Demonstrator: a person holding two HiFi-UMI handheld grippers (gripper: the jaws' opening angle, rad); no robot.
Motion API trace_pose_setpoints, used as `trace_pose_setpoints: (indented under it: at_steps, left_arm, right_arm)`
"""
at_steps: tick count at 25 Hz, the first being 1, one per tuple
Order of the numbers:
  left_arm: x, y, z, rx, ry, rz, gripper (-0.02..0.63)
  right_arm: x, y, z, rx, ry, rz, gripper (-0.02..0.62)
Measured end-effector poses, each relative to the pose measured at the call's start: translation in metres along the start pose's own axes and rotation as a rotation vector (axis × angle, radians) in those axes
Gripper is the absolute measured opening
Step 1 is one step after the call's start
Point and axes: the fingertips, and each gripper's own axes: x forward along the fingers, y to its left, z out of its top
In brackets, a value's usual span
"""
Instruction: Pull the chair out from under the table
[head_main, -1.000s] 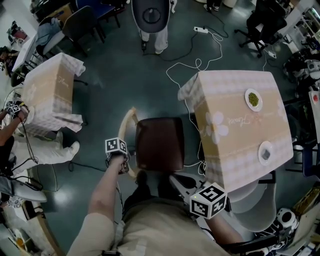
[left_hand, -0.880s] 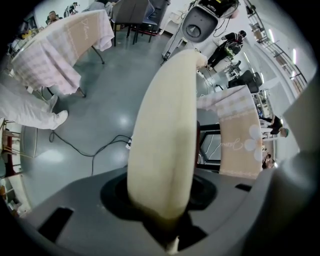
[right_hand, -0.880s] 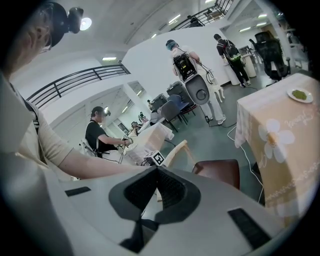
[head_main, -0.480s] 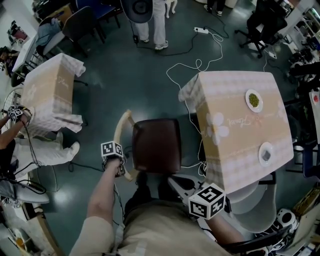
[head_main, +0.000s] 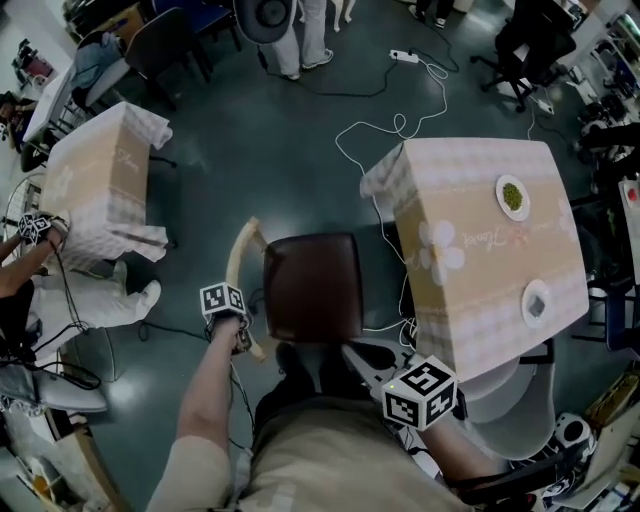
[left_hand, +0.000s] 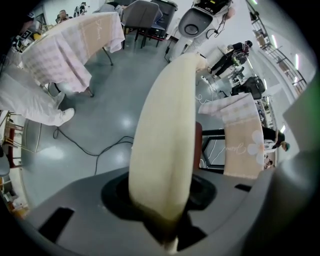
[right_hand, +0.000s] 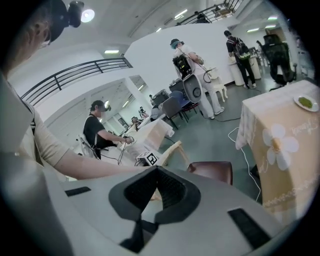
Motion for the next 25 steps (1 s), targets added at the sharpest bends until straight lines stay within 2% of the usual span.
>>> trace_pose_setpoints:
  at_steps: [3,14,18,25]
  left_arm:
    - [0.000,0.006,-0.001,-0.001,0.002,-0.011,0.167]
    - [-0.010,0.053,0.004,-0.029,-0.026,-0.032,0.167]
    - [-0.014,0.060,0.012,-0.054,-0.048,-0.051,0.164]
    - [-0.013,0.073,0.003,-0.026,-0.032,-0.026,0.133]
  right_arm:
    - [0.002,0.004,0.008,0.028,-0.034,-0.018,0.009]
    - [0.055,0.053,0.009,-0.001,0.021,0.041,0.009]
    - [0.062,0.059,0.008,-0.005,0.028,0.034,0.009]
    - [0.068,0.068,0.005,-0.006,0.034,0.020,0.009]
